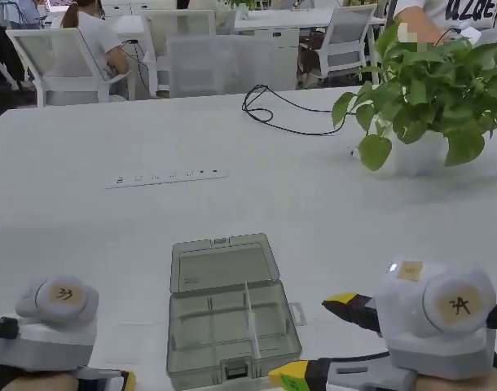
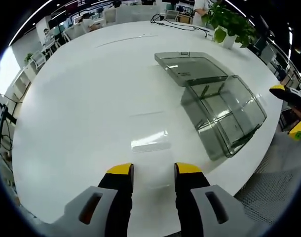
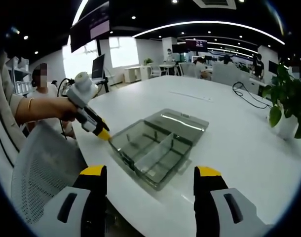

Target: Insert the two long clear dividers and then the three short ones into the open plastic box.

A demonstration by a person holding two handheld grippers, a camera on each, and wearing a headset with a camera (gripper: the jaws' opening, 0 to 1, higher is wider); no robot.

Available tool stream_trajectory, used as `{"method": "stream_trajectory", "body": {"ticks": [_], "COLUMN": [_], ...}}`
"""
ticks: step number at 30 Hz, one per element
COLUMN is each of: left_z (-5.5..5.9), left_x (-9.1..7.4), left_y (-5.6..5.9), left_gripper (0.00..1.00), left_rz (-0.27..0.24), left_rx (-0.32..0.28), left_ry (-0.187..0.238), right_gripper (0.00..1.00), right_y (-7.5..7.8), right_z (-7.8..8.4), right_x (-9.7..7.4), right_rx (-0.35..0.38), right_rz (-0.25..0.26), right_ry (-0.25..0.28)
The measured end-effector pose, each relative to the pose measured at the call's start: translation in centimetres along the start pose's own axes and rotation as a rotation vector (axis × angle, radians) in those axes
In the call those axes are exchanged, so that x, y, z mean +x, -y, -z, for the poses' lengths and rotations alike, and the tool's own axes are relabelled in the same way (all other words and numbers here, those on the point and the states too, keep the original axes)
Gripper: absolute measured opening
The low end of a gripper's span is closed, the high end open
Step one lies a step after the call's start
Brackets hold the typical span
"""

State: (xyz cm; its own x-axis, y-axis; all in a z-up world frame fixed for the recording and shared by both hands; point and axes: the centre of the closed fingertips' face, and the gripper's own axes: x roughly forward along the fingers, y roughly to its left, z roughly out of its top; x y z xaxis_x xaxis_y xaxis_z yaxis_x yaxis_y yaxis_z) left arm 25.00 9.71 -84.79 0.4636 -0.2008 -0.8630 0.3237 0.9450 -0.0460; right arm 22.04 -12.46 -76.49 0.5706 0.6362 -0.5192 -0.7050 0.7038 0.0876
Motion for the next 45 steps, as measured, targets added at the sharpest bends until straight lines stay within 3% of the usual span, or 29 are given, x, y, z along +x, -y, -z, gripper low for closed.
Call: {"method": "stream_trajectory", "body": {"ticks": [11,20,25,27,36,45], "left_z": [0.1,-0.6,-1.4,-2.0,-3.4,-4.1], "left_x": [-0.2,-1.1,-2.1,-2.6,-4.5,-6.0], "left_y": [0.1,0.1,0.4,0.8,2.1,3.8], "left_gripper": [0.31,0.30,0.30,0.31,0.31,0.31], "left_rz": [0.019,0.024,0.037,0.052,0.090,0.116], "left_rx": [-0.018,-0.049,-0.074,-0.065,-0.044,-0.059], "left_ry": [0.026,0.088,0.143,0.191,0.309,0.383], "right_gripper": [0.67,0.63,0.60,0.59,0.51,0.40], "right_y": [-0.1,-0.7,-1.2,-1.5,-2.7,-4.1], "right_z": [-0.2,-1.1,-2.4,-2.8,-5.2,-7.1], "right_x": [0.2,0.8,1.4,1.8,2.9,4.3], "right_rx": [0.024,0.058,0.111,0.121,0.222,0.357], "right_rz": [0.002,0.002,-0.004,-0.015,-0.050,-0.093], "right_ry": [-0.006,0.012,0.048,0.058,0.145,0.214]}}
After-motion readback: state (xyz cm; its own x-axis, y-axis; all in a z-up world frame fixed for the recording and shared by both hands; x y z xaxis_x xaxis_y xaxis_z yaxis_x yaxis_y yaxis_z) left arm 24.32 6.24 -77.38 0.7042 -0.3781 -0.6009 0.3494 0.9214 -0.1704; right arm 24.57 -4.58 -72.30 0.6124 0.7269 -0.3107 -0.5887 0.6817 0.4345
